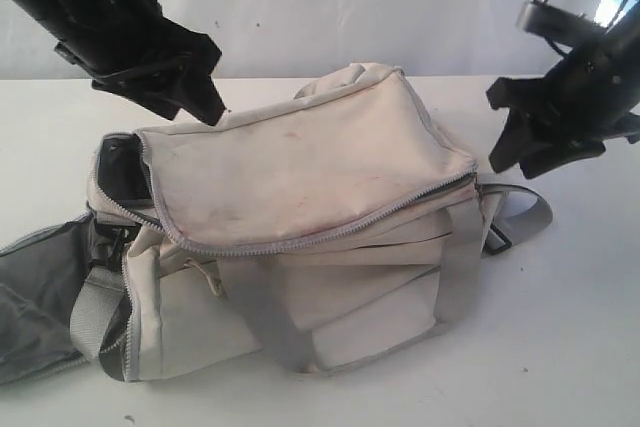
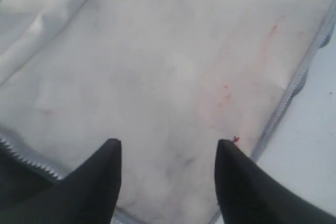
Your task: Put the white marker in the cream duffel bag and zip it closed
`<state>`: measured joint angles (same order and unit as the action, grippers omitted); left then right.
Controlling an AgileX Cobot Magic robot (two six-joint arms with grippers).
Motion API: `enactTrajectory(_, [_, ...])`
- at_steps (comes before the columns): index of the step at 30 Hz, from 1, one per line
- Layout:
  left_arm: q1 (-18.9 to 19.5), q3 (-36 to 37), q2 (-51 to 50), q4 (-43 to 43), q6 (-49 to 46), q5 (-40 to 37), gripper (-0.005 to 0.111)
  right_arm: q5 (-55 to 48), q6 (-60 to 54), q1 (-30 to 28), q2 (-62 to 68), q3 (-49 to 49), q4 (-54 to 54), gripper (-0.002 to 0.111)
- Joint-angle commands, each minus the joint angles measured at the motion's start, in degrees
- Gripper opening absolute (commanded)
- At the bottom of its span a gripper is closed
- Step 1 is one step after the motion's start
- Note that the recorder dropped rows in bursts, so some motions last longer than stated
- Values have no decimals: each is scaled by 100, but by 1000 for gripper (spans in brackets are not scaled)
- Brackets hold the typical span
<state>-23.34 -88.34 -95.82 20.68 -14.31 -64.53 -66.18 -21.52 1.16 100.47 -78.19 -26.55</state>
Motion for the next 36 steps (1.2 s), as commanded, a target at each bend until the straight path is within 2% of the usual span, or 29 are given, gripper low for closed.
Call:
enactTrajectory(1, [-400,-40,44,21,77,186,56,-378,-1120,-51,163,-43,318,32])
enactTrajectory(8, [-548,-40,44,21,77,257,56,555,-1719,-51,471,-43,412,32])
enactTrajectory(17, [-548,-40,44,-62,77,243,56,-25,-3454,-51,1008,-43,-356,32])
enactTrajectory(23, [-548,-40,44,-171,60,243,56,276,-4684,-51,1105,-43,-929,32])
enactTrajectory(36, [-548,-40,44,-184,60,212,56,764,-4889,-60,1104,-43,-943,32])
